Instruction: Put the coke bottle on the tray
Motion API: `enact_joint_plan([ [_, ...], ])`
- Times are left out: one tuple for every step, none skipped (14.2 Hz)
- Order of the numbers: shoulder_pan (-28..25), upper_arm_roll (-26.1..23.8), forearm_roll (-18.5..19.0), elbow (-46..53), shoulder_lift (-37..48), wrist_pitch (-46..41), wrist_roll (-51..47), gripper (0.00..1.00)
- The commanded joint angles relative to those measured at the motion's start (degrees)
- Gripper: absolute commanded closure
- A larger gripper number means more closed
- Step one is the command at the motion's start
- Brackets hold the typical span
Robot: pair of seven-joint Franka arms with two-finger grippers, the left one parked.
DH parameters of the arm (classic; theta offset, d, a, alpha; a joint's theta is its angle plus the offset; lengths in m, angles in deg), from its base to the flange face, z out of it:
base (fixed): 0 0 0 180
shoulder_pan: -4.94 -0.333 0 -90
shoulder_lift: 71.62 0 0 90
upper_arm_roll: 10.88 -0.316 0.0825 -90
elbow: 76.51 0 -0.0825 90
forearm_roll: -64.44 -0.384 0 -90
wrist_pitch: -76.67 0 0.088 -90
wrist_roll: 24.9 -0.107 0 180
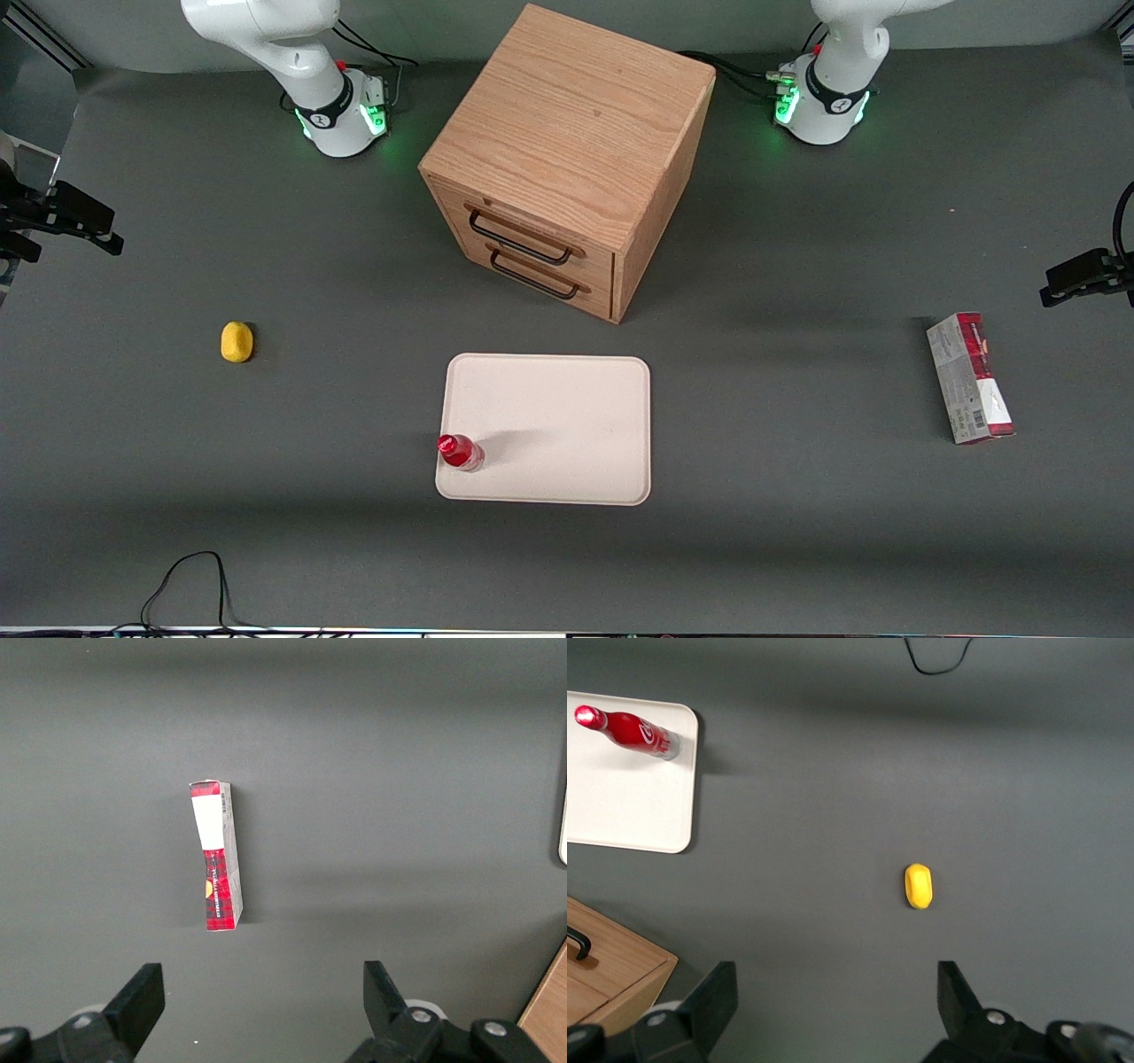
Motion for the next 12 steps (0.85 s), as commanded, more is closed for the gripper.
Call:
enact_joint_plan([
  [1.20, -1.04, -0.03, -1.82, 0.95, -0.11, 0.73, 0.00],
  [1.20, -1.04, 0.06, -1.82, 0.95, -0.11, 0.56, 0.00],
  [1.11, -1.04, 0.41, -1.82, 0.95, -0.20, 0.12, 0.00],
  [1.11, -1.04, 0.94, -1.82, 0.86, -0.37, -0.06, 0.00],
  [1.02, -0.95, 0.94, -1.82, 0.86, -0.37, -0.06, 0.00],
  [-0.20, -0.60, 1.12, -1.82, 0.78, -0.37, -0.23, 0.00],
  [-1.17, 0.53, 1.47, -1.73, 0.78, -0.37, -0.41, 0.00],
  [-1.35, 0.89, 1.47, -1.82, 0.78, -0.37, -0.32, 0.00],
  [-1.35, 0.98, 1.47, -1.82, 0.78, -0.37, -0.24, 0.00],
  [-1.35, 0.98, 1.47, -1.90, 0.78, -0.37, -0.32, 0.00],
  [-1.26, 0.98, 1.47, -1.90, 0.78, -0.46, -0.24, 0.00],
  [-1.26, 0.98, 1.47, -1.90, 0.51, -0.38, -0.32, 0.00],
])
